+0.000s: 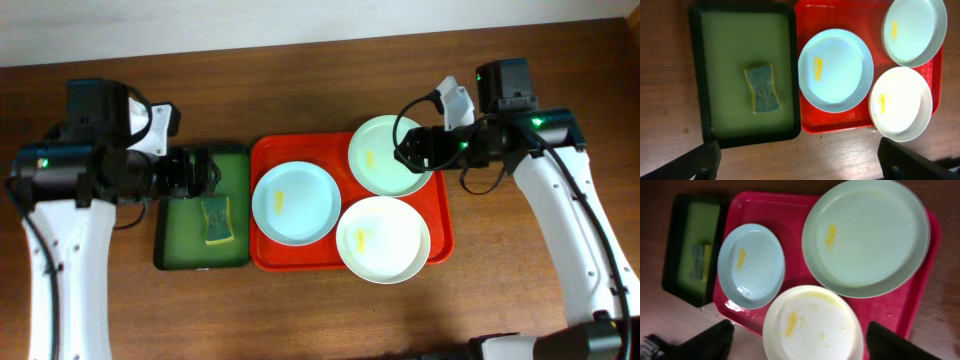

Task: Clean dirty plates on tray and stack at the side
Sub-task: 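Move the right gripper to the rim of the pale green plate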

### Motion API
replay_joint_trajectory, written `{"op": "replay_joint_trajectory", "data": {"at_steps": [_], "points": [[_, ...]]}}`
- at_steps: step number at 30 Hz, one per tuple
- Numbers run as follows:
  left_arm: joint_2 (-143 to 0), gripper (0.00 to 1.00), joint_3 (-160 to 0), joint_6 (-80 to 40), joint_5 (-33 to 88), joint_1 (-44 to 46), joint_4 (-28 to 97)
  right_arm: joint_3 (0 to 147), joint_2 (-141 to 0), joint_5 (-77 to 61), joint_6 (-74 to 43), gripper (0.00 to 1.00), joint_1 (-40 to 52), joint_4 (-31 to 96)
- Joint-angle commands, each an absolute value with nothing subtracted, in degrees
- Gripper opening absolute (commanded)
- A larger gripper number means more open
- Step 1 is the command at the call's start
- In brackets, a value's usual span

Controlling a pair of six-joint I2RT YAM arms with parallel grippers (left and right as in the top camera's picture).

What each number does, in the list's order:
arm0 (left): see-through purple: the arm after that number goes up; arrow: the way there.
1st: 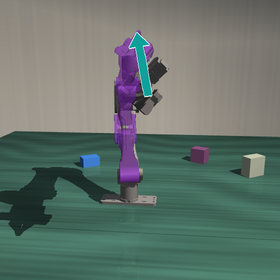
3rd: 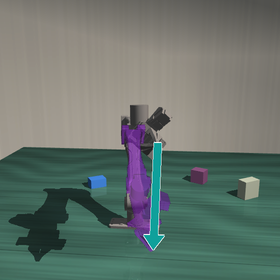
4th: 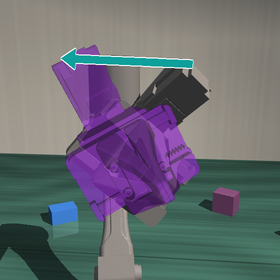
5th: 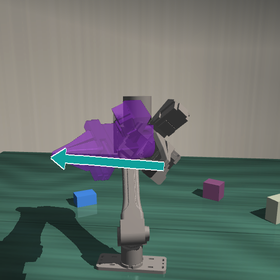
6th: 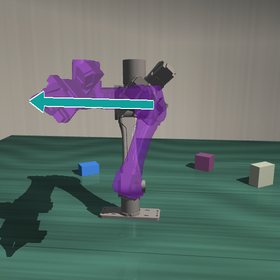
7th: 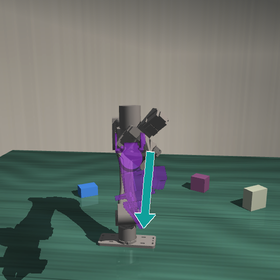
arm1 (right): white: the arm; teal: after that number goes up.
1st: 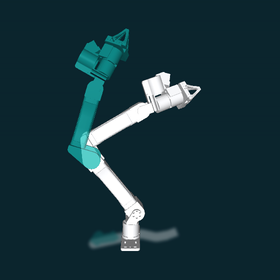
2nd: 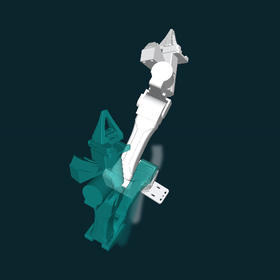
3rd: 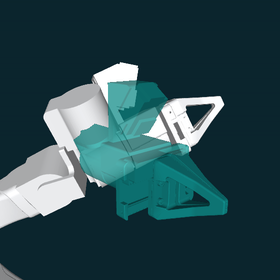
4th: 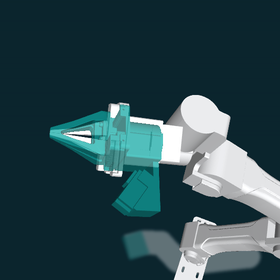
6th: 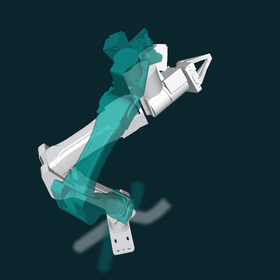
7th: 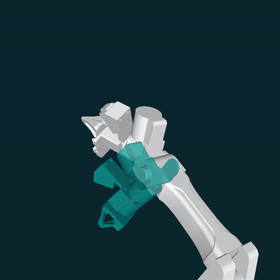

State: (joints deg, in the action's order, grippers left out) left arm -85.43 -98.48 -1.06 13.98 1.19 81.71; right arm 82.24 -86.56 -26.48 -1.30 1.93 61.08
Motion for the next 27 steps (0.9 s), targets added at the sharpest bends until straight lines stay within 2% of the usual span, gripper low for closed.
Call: {"op": "replay_joint_trajectory", "data": {"at_steps": [1, 3, 4, 7, 9, 11, 12, 13, 14, 15, 16, 17, 18, 19, 20, 22, 24, 27], "points": [[-91.70, 0.73, -99.15, -0.43, 15.88, 1.37, 82.43, 83.15, -88.23, -29.36, -1.13, 0.71, 3.29, 58.81], [-96.20, 0.74, -99.13, -2.28, 15.16, 1.85, 83.24, 83.05, -90.54, -27.35, -0.86, 0.72, 6.26, 56.90], [-97.54, 0.76, -99.04, -2.37, 14.76, 2.57, 83.00, 83.05, -92.44, -24.14, -0.89, 0.76, 8.67, 55.77], [-98.35, 0.77, -98.83, -7.07, 7.46, 4.27, 80.62, 83.05, -98.54, -22.20, -0.89, 0.76, 13.96, 52.88], [-98.41, 0.78, -98.72, -7.07, 7.01, 4.36, 79.46, 83.05, -102.91, -21.78, -0.89, 0.71, 16.38, 52.86], [-98.45, 0.82, -98.61, -7.07, 7.01, 4.36, 77.78, 83.05, -107.07, -21.80, -0.93, 0.54, 17.37, 52.45], [-98.45, 0.87, -98.61, -7.05, 7.01, 4.36, 77.49, 83.02, -107.39, -21.82, -0.93, 0.50, 17.37, 52.36], [-98.45, 0.99, -98.61, -7.03, 7.01, 4.36, 76.44, 83.02, -107.77, -22.06, -0.93, 0.50, 17.37, 51.90], [-98.45, 0.99, -98.61, -7.03, 7.03, 4.36, 75.40, 83.00, -107.85, -23.83, -0.95, 0.83, 17.37, 51.51], [-98.45, 0.99, -98.61, -7.05, 7.03, 4.34, 74.81, 83.00, -108.01, -27.90, -0.93, 0.98, 17.37, 51.33], [-98.45, 0.99, -98.61, -7.03, 7.03, 4.36, 74.52, 83.00, -108.07, -27.94, -0.93, 0.99, 17.37, 51.35], [-98.45, 0.93, -98.61, -7.03, 7.03, 4.36, 74.41, 82.89, -108.07, -27.38, -0.93, 0.68, 17.37, 51.37], [-98.45, 0.67, -98.61, -7.03, 7.01, 4.36, 74.43, 82.87, -108.16, -27.40, -0.95, 0.40, 17.39, 51.37], [-98.45, 0.47, -98.61, -7.03, 7.01, 4.36, 74.48, 82.37, -108.16, -27.40, -0.95, 0.34, 17.74, 50.98], [-98.45, 0.46, -98.52, -7.03, 7.01, 4.36, 74.43, 81.32, -108.18, -27.33, -1.80, 0.25, 18.22, 49.74], [-98.48, 0.45, -98.35, -7.05, 7.01, 4.36, 74.39, 79.64, -108.18, -24.12, -7.25, 0.20, 19.16, 46.98], [-98.72, 0.41, -98.28, -7.05, 7.01, 4.36, 74.48, 78.32, -108.18, -18.31, -9.78, 0.20, 21.28, 44.14], [-99.44, 0.41, -98.28, -7.05, 7.01, 4.36, 74.61, 76.73, -108.18, -11.99, -11.79, 0.20, 23.64, 41.17]]}}
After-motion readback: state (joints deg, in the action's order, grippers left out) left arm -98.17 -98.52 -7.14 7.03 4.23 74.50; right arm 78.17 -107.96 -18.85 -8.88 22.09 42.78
